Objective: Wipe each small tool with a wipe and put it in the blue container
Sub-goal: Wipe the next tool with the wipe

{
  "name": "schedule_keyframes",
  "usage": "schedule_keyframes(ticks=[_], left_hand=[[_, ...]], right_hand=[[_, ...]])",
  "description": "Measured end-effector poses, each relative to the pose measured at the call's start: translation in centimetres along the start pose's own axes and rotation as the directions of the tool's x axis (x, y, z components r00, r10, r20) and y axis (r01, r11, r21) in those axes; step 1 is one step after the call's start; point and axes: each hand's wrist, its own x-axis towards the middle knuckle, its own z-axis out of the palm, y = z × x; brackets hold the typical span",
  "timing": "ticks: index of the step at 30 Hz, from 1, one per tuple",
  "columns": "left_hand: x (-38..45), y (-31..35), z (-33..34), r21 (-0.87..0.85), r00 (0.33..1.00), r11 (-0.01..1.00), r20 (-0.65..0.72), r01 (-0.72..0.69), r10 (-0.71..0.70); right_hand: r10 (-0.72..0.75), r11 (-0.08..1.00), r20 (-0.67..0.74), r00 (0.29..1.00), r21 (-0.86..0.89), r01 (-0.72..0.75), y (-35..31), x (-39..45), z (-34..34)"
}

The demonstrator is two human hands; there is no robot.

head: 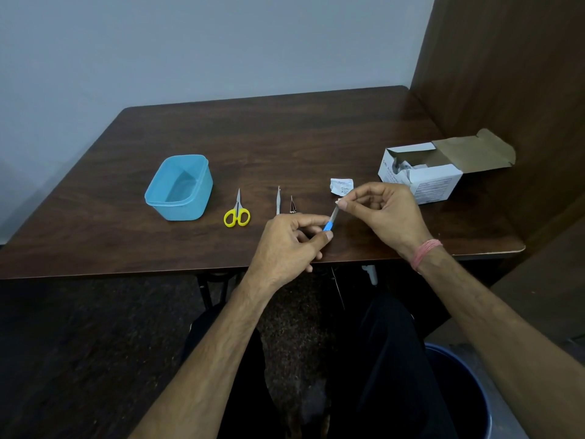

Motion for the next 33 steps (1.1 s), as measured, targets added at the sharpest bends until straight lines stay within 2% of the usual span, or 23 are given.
schedule_keyframes(ticks=[11, 17, 23, 29, 33], left_hand=[[0.1, -0.1, 0.0, 0.026, 1.0, 1.0, 0.009, -0.009, 0.008], [0.1, -0.1, -0.1, 0.029, 1.0, 1.0, 0.012, -0.01, 0.01], [-0.1, 0.0, -0.2, 0.028, 1.0, 1.0, 0.02, -0.014, 0.013], [-0.1, 0.3, 0.0, 0.002, 1.0, 1.0, -0.005, 0.009, -0.009], [-0.1, 0.4, 0.1, 0.022, 1.0, 1.0, -0.009, 0.009, -0.009]], right_hand=[[0.046, 0.999, -0.075, 0.996, -0.016, -0.048, 0.6, 0.2, -0.2], [0.008, 0.996, 0.002, 1.0, -0.094, -0.007, -0.5, -0.5, 0.0], [0.009, 0.989, 0.01, 1.0, -0.148, -0.007, -1.0, -0.8, 0.0], [0.033, 0.99, -0.11, 0.993, -0.13, -0.047, -0.5, -0.5, 0.1], [-0.039, 0.981, -0.011, 0.999, -0.19, 0.036, -0.4, -0.7, 0.2]])
